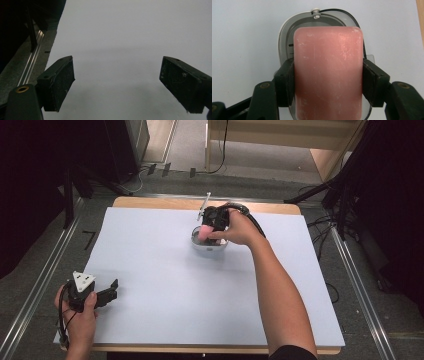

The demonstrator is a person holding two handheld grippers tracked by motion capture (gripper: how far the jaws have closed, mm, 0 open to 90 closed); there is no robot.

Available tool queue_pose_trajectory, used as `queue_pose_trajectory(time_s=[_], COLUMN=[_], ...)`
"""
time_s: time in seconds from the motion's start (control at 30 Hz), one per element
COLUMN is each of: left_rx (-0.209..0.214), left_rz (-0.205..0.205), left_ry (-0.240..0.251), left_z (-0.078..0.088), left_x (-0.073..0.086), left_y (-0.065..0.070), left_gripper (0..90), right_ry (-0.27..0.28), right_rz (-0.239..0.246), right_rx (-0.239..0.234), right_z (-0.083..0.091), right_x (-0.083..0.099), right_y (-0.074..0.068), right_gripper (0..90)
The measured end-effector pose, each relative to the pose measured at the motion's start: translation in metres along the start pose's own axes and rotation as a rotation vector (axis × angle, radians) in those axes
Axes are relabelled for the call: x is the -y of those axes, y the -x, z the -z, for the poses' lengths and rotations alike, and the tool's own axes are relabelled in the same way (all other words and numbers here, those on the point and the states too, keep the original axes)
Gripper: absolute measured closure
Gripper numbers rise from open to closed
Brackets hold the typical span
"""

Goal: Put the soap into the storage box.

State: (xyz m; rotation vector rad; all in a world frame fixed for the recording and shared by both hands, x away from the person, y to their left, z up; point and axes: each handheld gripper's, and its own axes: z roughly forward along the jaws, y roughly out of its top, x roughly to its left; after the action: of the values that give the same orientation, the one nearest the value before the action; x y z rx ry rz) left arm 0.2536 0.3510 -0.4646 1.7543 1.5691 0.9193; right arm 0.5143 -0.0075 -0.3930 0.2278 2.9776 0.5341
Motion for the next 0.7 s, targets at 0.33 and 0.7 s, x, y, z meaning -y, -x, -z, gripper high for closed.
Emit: queue_pose_trajectory(time_s=[0.33,0.7], left_rx=[0.003,0.004], left_rz=[0.001,0.002], left_ry=[-0.002,-0.002], left_z=[0.000,0.000], left_x=[0.000,0.000], left_y=[-0.001,-0.001], left_gripper=[13.3,13.3], right_ry=[-0.007,0.081], right_rz=[-0.032,-0.164], right_rx=[-0.013,0.011], right_z=[-0.001,0.015], right_x=[0.002,0.011], right_y=[0.002,0.001], right_gripper=[37.4,35.8])
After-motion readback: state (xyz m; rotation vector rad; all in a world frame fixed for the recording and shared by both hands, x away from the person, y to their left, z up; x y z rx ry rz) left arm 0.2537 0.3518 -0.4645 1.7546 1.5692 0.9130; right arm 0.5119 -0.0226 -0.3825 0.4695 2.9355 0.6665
